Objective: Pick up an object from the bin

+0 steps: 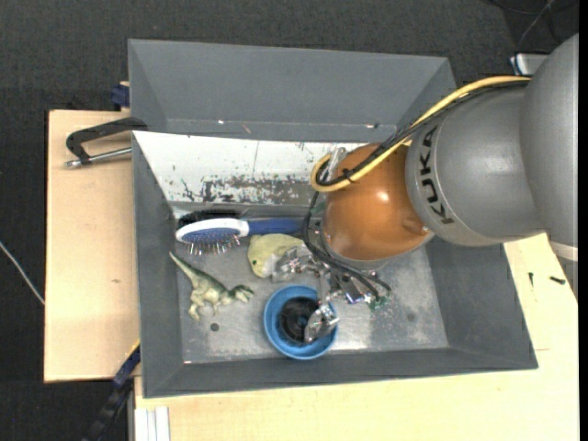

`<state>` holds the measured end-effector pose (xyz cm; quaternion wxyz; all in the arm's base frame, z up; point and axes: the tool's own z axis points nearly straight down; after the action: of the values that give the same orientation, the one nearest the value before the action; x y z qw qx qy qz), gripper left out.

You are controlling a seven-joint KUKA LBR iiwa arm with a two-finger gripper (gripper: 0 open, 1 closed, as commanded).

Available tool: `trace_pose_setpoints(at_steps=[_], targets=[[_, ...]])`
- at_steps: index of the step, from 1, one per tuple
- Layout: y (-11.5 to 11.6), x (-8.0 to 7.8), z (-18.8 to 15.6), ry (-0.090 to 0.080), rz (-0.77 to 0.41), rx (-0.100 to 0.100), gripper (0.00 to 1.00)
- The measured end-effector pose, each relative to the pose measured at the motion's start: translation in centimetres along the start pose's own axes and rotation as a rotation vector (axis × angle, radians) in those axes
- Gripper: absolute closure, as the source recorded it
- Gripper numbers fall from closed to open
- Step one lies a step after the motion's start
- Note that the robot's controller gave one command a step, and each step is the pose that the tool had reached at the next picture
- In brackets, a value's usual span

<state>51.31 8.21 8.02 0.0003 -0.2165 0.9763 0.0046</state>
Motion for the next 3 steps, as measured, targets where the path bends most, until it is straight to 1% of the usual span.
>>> trace_pose_setpoints(at_steps=[1, 2, 3], targets=[[0.1, -0.2, 0.0, -0.001, -0.057, -0.001, 0.0], [0.0, 0.0, 0.0, 0.011, -0.059, -0.001, 1.0], [0.1, -0.2, -3.2, -0.005, -0.06, 0.009, 1.0]])
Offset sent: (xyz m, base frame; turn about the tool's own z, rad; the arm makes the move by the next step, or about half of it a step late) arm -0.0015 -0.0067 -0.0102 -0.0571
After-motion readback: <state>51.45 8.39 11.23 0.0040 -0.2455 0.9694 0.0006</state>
